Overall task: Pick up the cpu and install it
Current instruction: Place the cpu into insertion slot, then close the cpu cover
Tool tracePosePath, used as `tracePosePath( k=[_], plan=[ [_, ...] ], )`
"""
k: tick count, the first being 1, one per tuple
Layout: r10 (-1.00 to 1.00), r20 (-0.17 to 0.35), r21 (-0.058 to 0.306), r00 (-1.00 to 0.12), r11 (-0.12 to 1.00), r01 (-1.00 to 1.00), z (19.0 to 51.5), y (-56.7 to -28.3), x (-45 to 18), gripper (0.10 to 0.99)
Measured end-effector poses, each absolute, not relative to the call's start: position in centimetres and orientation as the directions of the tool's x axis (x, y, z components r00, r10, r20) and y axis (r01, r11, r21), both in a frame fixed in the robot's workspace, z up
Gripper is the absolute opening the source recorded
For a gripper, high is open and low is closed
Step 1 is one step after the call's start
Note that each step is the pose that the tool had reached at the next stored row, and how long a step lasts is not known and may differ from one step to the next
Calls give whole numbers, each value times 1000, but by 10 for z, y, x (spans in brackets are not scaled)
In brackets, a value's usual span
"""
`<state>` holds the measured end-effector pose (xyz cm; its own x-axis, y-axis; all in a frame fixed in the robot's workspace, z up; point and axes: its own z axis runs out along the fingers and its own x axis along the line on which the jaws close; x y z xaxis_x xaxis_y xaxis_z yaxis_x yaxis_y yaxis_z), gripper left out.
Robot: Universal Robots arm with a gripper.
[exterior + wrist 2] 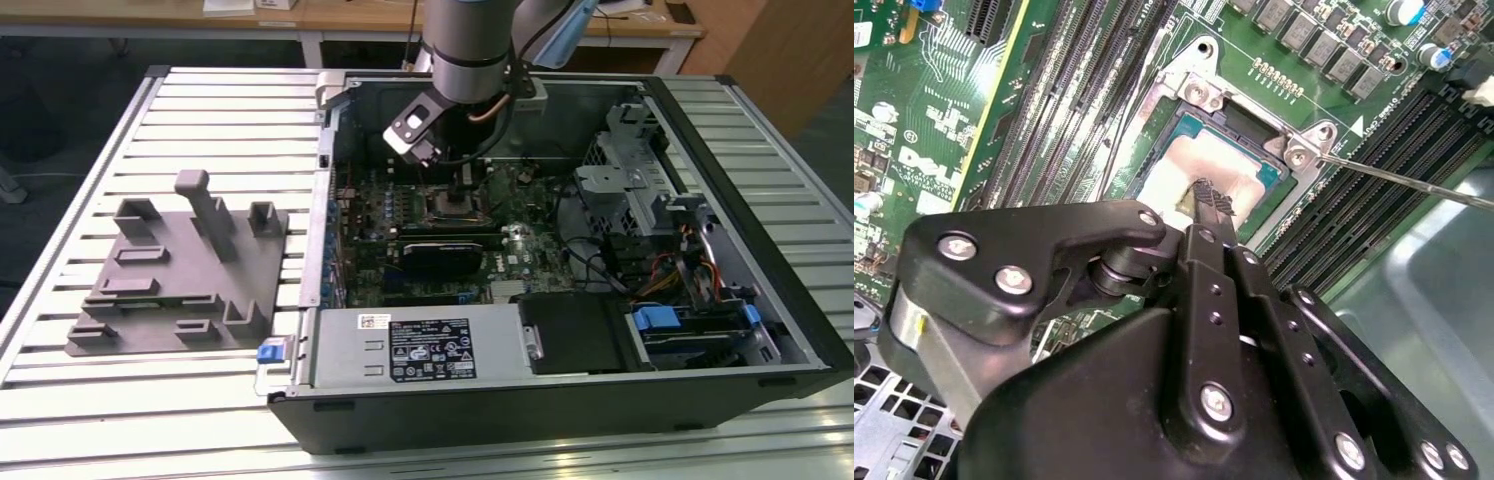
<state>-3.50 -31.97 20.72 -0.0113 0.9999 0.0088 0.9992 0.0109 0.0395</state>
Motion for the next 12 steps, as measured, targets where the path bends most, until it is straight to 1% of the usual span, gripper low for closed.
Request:
tracePosePath(
  k=[12],
  plan=[
    [1000, 9, 39, -11, 11, 999, 210, -320, -35, 106]
  ],
)
